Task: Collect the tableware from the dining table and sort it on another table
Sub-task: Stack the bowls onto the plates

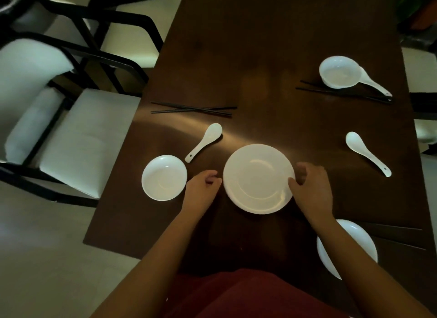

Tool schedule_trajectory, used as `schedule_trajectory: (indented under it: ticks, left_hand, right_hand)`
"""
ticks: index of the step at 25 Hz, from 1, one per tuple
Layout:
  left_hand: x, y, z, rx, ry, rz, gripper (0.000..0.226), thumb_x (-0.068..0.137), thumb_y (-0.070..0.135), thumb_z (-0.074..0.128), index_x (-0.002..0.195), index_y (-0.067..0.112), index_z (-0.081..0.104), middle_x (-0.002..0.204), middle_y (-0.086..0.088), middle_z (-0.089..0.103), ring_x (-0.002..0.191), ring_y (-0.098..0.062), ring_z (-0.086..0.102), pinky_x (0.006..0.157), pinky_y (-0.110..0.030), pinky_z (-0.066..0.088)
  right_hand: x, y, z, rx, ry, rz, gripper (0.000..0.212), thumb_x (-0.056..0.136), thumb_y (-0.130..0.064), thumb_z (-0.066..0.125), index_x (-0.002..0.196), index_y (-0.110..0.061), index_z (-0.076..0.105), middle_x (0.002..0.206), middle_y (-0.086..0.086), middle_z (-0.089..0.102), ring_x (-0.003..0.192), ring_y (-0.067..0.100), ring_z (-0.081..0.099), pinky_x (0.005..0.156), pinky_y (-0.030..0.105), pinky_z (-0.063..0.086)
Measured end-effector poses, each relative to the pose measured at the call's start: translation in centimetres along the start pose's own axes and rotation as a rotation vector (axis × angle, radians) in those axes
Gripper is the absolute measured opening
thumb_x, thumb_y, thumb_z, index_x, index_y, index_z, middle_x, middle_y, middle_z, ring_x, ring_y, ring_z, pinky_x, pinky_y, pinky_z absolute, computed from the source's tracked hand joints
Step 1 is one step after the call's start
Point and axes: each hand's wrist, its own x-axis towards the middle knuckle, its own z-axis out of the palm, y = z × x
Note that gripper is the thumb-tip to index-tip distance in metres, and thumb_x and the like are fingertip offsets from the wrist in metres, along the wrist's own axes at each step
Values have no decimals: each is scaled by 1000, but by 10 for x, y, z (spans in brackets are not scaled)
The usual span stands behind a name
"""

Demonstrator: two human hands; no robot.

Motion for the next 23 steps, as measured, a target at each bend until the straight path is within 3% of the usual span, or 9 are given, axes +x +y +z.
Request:
schedule_trajectory:
  ticks: [3,5,9,11,14,16,20,23]
  left_hand:
    - [-16,-13,-42,276,151,356,27,87,22,60,113,18,62,100,5,67,90,-5,61,80,-17,45]
    - [-22,-31,-76,455,256,513,30,85,18,63,114,15,62,111,-4,66,102,-14,59,85,-28,45]
    - [-12,-69,-138,778,290,561,46,81,17,66,125,8,54,129,-21,53,117,-35,51,91,-45,47]
    - [-4,-81,-152,850,230,502,53,83,24,64,132,10,47,135,-22,47,122,-37,47,95,-48,43]
    - [5,-91,-155,739,162,281,61,88,39,54,140,16,34,141,-12,44,126,-29,45,100,-43,42]
    - [12,-93,-154,616,100,199,60,89,40,53,139,15,34,136,-8,50,120,-26,51,95,-39,46]
    - [20,-86,-148,246,35,124,30,88,20,56,116,11,56,105,-8,64,92,-20,62,73,-18,47]
    - [23,-82,-149,94,19,56,28,88,12,55,116,10,58,108,-9,63,85,-14,59,67,-20,53]
  right_hand:
    - [-20,-45,17,-26,19,-265,40,82,-23,64,120,-20,55,126,7,54,116,25,50,94,37,43]
    - [-35,-78,40,-84,-40,-416,43,83,-25,63,125,-20,53,129,7,54,120,25,47,94,33,40]
    - [-54,-130,93,-193,-169,-636,49,84,-26,62,130,-20,48,134,4,50,122,21,47,94,31,44]
    - [-57,-147,118,-210,-266,-620,55,86,-27,60,136,-20,41,140,6,44,127,22,42,99,35,43]
    - [-55,-162,142,-178,-353,-427,63,87,-30,59,142,-20,30,146,5,36,133,22,37,104,37,38]
    - [-54,-164,152,-184,-391,-347,62,88,-28,57,142,-18,28,145,6,37,131,22,40,105,37,37]
    - [-58,-164,159,-21,-419,-185,46,93,-23,49,137,-18,37,140,4,47,125,22,47,105,37,36]
    - [-59,-170,157,83,-391,-108,39,92,-18,50,131,-18,45,134,5,54,118,22,52,102,39,41]
